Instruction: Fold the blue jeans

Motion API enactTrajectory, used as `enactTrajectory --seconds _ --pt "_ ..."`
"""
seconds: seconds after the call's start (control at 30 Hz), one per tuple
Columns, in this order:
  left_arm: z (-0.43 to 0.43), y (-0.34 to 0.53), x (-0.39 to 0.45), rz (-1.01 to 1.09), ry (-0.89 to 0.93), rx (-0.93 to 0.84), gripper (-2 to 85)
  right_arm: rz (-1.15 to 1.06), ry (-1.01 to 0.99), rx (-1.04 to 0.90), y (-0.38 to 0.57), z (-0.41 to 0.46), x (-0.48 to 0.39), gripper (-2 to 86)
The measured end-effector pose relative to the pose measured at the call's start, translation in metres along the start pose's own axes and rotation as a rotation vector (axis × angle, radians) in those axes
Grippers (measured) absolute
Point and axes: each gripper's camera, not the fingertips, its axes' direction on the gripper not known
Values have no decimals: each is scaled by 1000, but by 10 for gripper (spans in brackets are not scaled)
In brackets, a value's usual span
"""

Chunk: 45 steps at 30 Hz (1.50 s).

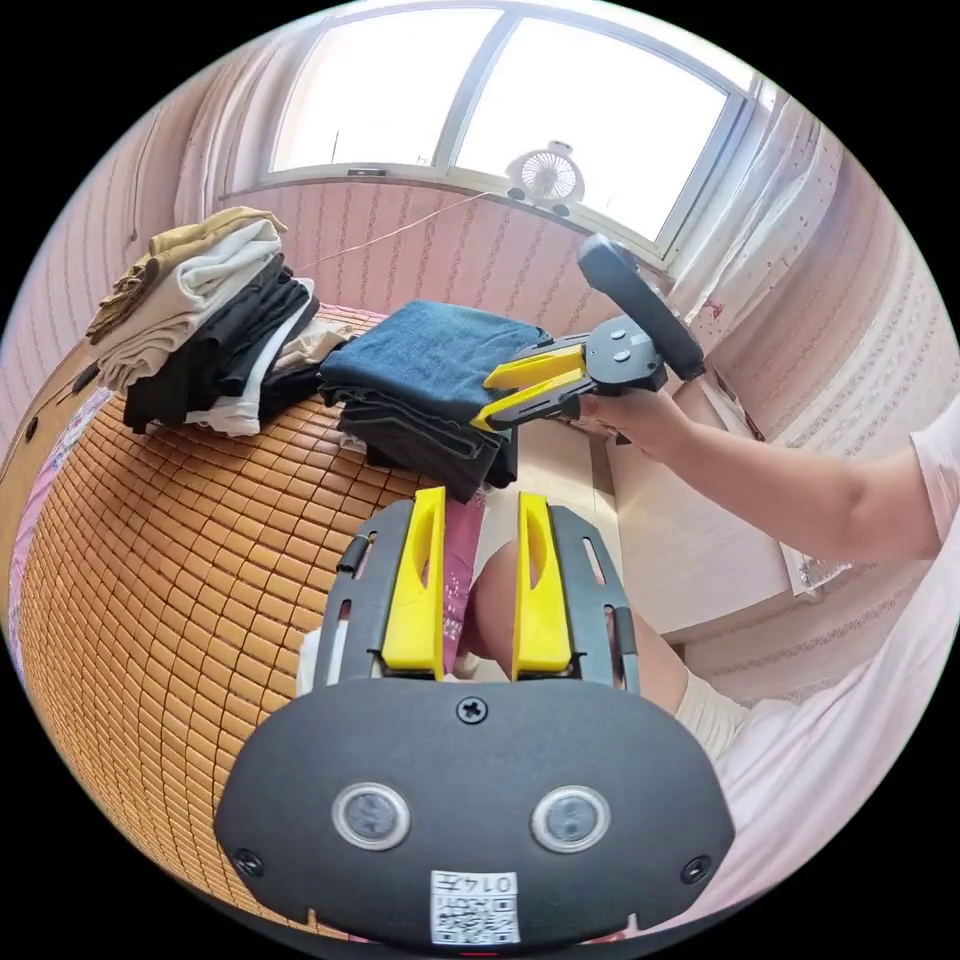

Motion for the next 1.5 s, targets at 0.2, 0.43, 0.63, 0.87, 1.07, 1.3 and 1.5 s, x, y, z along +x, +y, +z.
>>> enactTrajectory --seconds 0.2,0.43,0.63,0.87,1.07,1.3,1.5 --pt "69 -74 -10 -38 5 -116 145 62 -56 135 20 -32 50 32" --pt "92 -93 -9 -74 -2 -258 24 106 -152 339 43 -81 83 21" --pt "-8 -61 -25 -177 2 32 -4 45 -178 603 39 -168 93 15" --pt "-214 83 -61 -308 -80 392 -8 -182 -473 839 -23 -262 37 11" --pt "-390 296 -44 -480 -390 446 -8 -150 -634 929 -52 -271 -47 9" --pt "-455 596 2 -911 -563 383 -9 -7 -865 499 -58 -114 -168 7" --pt "-370 814 2 -1418 -448 279 -10 -231 -672 -33 -77 -6 -314 5"
